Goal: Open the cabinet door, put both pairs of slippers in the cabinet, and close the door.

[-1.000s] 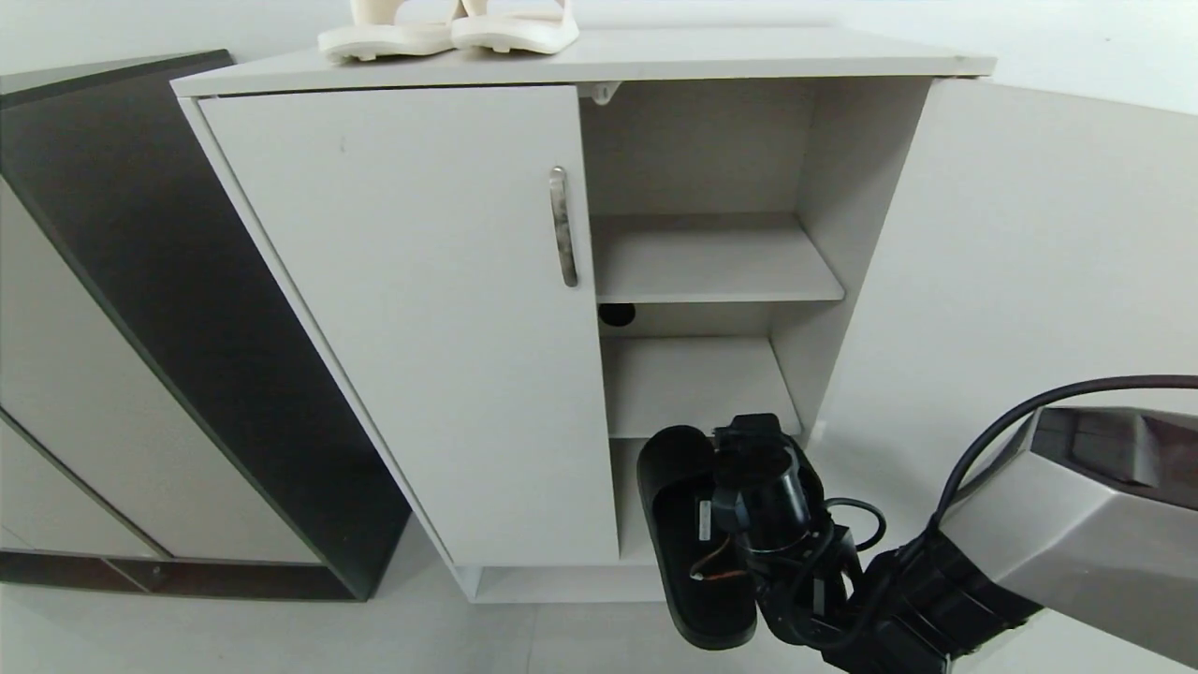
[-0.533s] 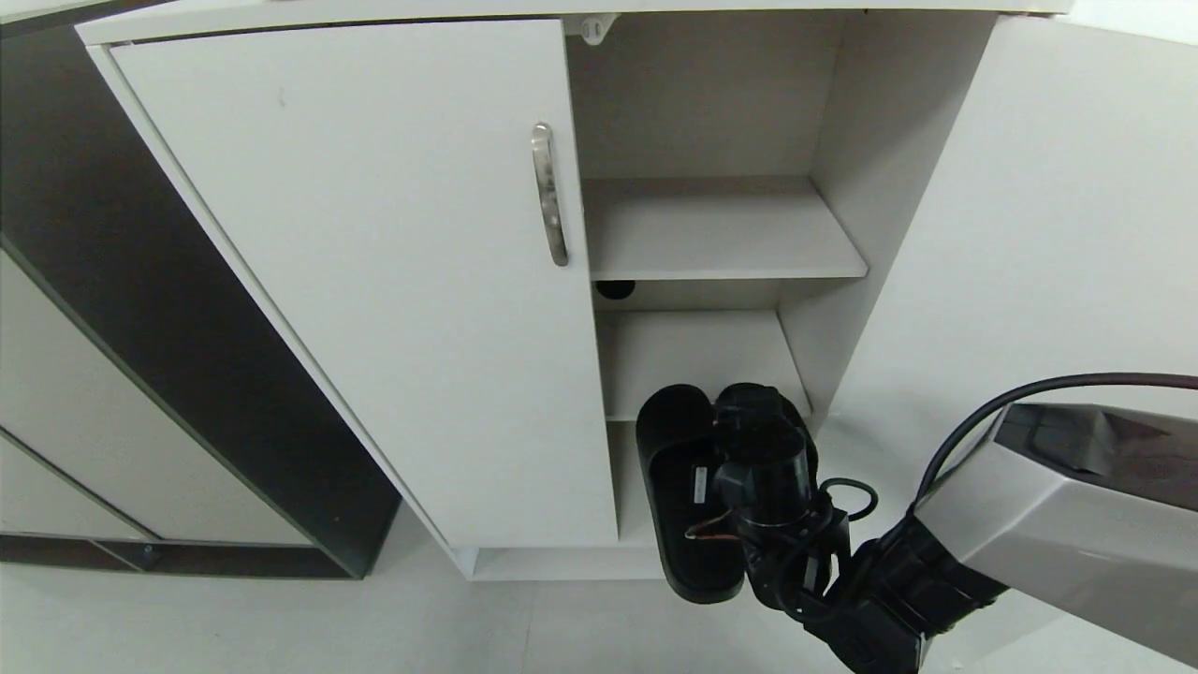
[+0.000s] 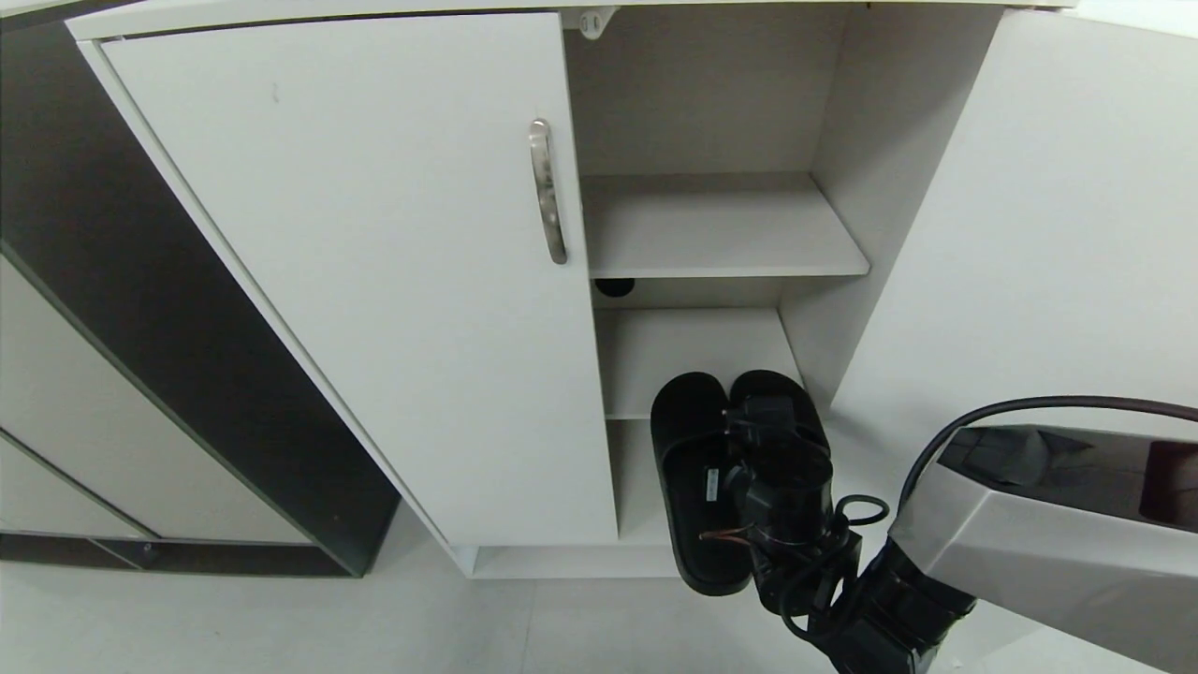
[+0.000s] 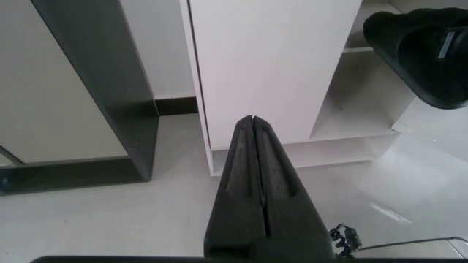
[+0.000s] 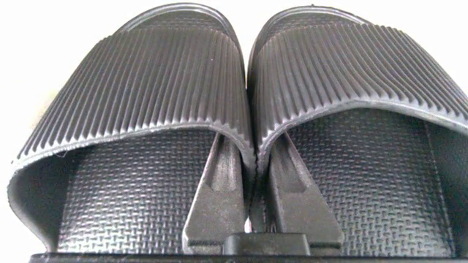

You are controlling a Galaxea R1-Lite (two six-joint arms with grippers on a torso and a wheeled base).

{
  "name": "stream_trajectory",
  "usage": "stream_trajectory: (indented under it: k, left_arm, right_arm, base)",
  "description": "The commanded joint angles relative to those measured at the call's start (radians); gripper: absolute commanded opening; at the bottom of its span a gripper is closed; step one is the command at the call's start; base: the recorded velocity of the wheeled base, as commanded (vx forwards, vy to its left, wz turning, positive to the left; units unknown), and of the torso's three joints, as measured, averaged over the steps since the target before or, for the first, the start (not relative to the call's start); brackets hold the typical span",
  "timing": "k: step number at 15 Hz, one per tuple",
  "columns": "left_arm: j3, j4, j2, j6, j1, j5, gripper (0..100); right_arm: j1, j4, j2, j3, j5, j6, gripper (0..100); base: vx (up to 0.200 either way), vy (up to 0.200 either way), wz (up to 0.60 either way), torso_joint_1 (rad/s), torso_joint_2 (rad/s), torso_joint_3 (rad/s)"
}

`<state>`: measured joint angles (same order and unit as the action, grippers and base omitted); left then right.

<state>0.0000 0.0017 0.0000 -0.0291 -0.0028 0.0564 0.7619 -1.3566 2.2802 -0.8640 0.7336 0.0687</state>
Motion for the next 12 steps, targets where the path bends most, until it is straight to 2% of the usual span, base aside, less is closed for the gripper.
stream_trajectory:
  k: [1,3,9,12]
  left_arm:
    - [0.000,0.000,0.002,0.000,0.000,0.000,0]
    - [0.000,0.000,0.002,0.000,0.000,0.000,0]
    - [0.000,0.000,0.002,0.000,0.000,0.000,0]
    - [0.000,0.000,0.002,0.002,0.000,0.000,0]
  right_arm:
    - [-0.004,-0.003,0.013,0.007,0.000,0.000,0]
    - [-0.004,-0.003,0.015,0.007,0.000,0.000,0]
    - [-0.010,-0.007,0.019,-0.010,-0.002,0.002,0]
    - [-0.012,0.001,0.019,-0.038,-0.003,0.011,0]
  base:
    - [0.000,0.000,0.00,0.000,0.00,0.000]
    - [0.000,0.000,0.00,0.000,0.00,0.000]
    - [0.200,0.000,0.00,0.002,0.00,0.001]
    - [0.000,0.000,0.00,0.000,0.00,0.000]
